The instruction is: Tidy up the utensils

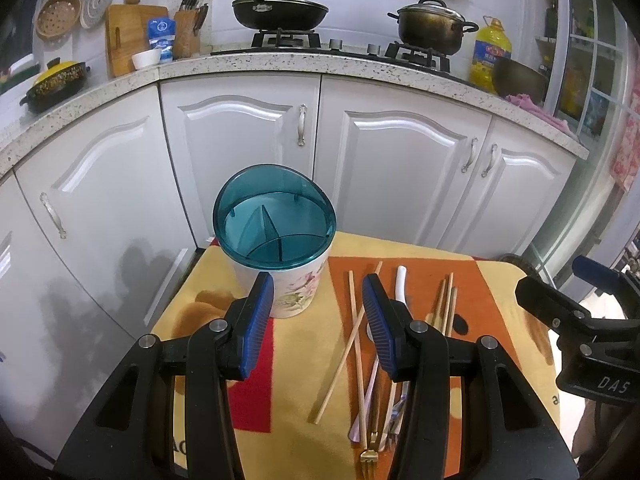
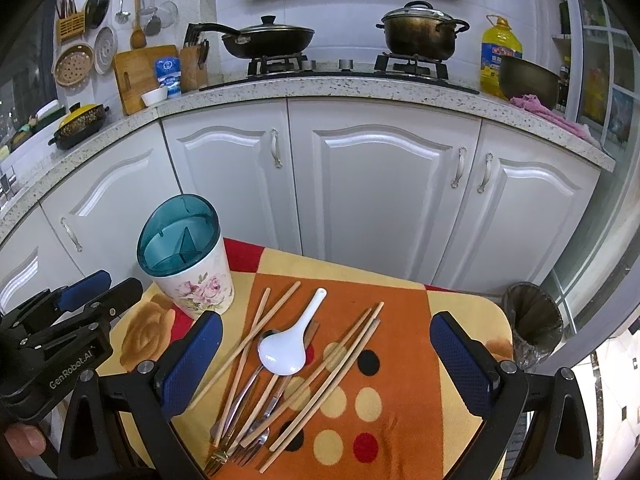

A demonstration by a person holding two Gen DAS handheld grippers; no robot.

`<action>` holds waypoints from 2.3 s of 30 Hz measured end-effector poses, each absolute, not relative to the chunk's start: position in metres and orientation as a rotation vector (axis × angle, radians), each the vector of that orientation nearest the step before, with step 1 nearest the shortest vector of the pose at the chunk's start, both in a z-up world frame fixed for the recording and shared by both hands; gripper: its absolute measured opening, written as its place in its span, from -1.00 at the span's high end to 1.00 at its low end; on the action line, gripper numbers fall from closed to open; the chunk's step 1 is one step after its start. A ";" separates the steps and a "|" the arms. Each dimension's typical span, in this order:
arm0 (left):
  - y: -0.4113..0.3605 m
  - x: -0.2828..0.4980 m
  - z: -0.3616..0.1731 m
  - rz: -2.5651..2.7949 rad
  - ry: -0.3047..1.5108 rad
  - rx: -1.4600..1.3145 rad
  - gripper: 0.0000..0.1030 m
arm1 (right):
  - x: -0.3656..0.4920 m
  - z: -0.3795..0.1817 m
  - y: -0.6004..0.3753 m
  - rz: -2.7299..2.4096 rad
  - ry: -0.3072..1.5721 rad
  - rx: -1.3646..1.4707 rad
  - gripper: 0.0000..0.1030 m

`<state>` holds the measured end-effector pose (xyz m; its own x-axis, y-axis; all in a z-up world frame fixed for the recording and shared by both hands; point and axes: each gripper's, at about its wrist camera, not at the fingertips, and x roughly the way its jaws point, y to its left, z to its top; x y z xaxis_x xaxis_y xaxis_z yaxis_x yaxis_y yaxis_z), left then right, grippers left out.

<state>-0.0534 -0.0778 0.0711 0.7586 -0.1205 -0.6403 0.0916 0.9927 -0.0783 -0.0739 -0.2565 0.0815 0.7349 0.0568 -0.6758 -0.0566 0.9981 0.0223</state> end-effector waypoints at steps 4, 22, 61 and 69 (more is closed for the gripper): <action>-0.079 -0.053 0.072 -0.123 0.697 -0.038 0.12 | -0.073 0.081 -0.256 0.060 0.746 -0.003 -1.00; -0.079 -0.047 0.060 -0.151 0.734 -0.062 0.12 | -0.065 0.070 -0.268 0.039 0.785 0.010 -1.00; -0.075 -0.047 0.052 -0.129 0.747 -0.046 0.12 | -0.066 0.065 -0.266 0.057 0.781 -0.007 -1.00; -0.075 -0.046 0.053 -0.129 0.748 -0.045 0.12 | -0.066 0.064 -0.265 0.059 0.786 -0.012 -1.00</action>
<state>-0.0461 -0.0754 0.0525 0.7253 -0.1332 -0.6754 0.1008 0.9911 -0.0872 -0.0658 -0.2648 0.0639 0.7053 0.0485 -0.7073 -0.0575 0.9983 0.0111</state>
